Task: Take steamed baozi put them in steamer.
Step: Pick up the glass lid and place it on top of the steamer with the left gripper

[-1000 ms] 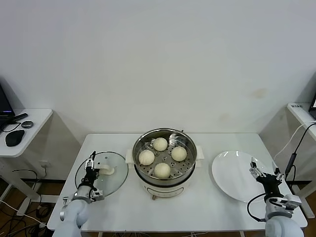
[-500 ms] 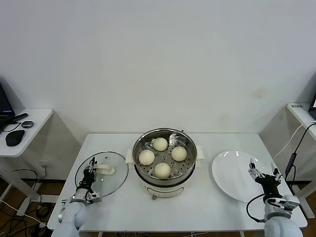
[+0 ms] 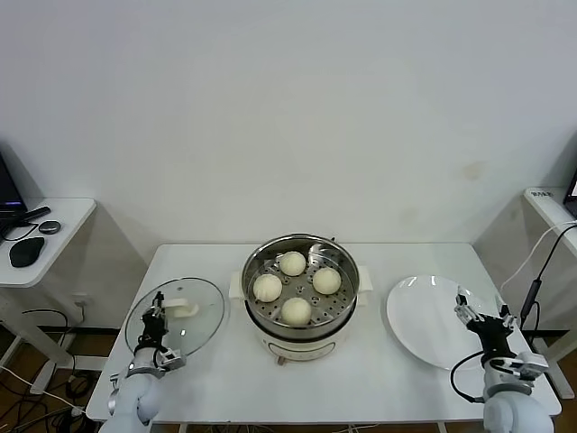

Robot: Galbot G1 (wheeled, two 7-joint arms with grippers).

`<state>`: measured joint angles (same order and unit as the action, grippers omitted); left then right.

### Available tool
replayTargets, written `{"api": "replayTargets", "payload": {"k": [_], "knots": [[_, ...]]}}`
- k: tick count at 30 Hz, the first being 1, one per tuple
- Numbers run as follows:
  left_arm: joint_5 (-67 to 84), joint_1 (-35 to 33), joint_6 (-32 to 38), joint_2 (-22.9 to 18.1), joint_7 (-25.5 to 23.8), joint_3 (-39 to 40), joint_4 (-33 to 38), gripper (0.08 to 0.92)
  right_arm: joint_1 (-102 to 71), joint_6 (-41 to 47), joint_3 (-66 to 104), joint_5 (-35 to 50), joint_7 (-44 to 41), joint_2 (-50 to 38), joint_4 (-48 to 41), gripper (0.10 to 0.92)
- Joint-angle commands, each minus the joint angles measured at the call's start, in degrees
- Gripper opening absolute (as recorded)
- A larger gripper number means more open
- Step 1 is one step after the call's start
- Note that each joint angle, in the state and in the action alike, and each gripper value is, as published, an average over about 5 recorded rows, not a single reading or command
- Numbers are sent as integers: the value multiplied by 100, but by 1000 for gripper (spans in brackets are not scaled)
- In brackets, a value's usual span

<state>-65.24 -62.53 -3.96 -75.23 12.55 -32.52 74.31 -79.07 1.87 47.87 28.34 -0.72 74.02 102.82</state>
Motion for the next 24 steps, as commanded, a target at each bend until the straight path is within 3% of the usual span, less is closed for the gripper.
{"api": "replayTargets", "payload": {"k": [1, 7, 14, 24], "knots": [[21, -771, -2159, -135, -322, 75, 1824, 180, 95, 14, -67, 19, -14, 60, -124, 823], [-901, -1104, -3365, -524, -1337, -35, 3119, 180, 99, 65, -72, 24, -32, 121, -131, 823], [-1704, -1296, -3563, -883, -2219, -150, 3915, 180, -74, 245, -61, -88, -10, 134, 28, 823], [-2163, -1314, -3563, -1149, -2432, 328, 4798, 180, -151, 241, -83, -298, 6, 263, 42, 823]]}}
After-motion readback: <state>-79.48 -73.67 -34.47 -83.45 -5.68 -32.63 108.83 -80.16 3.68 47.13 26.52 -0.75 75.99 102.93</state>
